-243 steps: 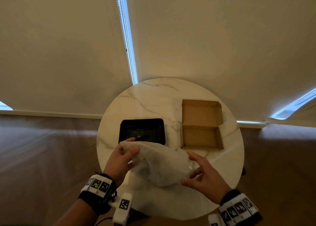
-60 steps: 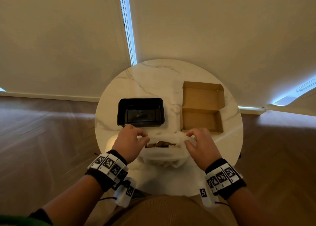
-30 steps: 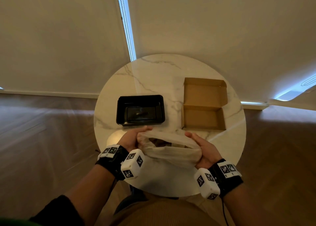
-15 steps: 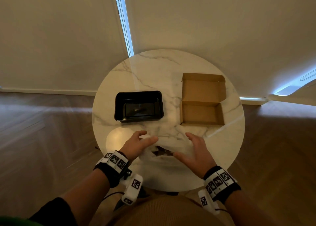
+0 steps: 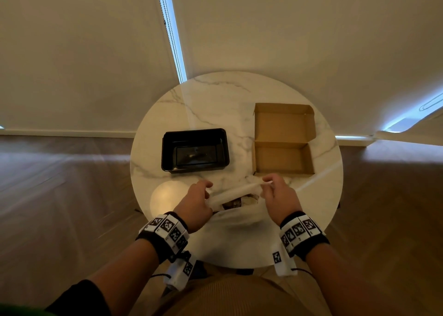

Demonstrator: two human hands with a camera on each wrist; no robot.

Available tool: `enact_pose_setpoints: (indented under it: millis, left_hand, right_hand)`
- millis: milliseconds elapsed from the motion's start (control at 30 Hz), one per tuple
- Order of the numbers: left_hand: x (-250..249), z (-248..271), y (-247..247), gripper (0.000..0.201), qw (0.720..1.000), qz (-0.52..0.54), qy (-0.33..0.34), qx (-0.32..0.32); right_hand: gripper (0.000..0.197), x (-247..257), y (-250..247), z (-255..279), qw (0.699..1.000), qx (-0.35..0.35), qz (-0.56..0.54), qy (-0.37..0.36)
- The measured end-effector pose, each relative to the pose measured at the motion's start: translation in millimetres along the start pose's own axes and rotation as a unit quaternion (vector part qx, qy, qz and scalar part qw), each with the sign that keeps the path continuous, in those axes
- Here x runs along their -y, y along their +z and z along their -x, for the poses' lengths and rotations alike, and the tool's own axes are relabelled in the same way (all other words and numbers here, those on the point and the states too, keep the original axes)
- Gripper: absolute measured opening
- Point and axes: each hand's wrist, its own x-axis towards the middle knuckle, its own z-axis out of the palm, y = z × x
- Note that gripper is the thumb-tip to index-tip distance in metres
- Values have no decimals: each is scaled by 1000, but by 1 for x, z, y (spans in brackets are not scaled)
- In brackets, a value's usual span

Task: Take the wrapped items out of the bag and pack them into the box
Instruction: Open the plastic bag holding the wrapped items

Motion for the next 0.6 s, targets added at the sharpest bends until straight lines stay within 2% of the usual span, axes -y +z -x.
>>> enact_pose_setpoints:
  millis: [100,167,200,267,333,400,433,467,500,533,567,600]
  left_hand:
    - [6,4,-2,60,998,-15,40,-47]
    - [13,7,-5,54,988,-70,86,-105]
    - [14,10,-6,49,980,-106,107,-130]
    - [8,12,-6,33,965,-170,128,-156]
    - [2,10,-3,23,969,-168,112,-146]
    - [-1,3,1,23,990,-66,47,-118]
    - [-3,-1,1,22,995,23,-1,-101]
    - [-2,-6,1,20,985,141,-62,-83]
    - [-3,-10,0,19,951,272,-134,-51]
    - [-1,-15,0,22,898,390,-201,-7]
    - [1,-19,-1,25,849,465,-248,34]
    - [2,-22,-2,28,821,499,-269,63]
  right_hand:
    - [45,3,-8,6,1000,-20,10,19]
    - [67,4,-11,15,996,-12,71,44]
    - [70,3,-11,21,994,-6,96,48]
    - [61,-1,-6,28,993,7,111,33]
    - [33,-4,1,31,996,15,86,-5]
    - [7,-3,4,31,997,15,68,-21]
    - [3,-3,4,30,998,10,53,-19]
    - [5,-7,5,28,999,8,37,-8]
    - [7,-12,6,27,1000,12,17,5]
    - [8,-15,8,25,999,23,-15,27]
    - [9,-18,11,22,994,42,-83,64]
    - [12,-20,13,19,968,67,-203,134]
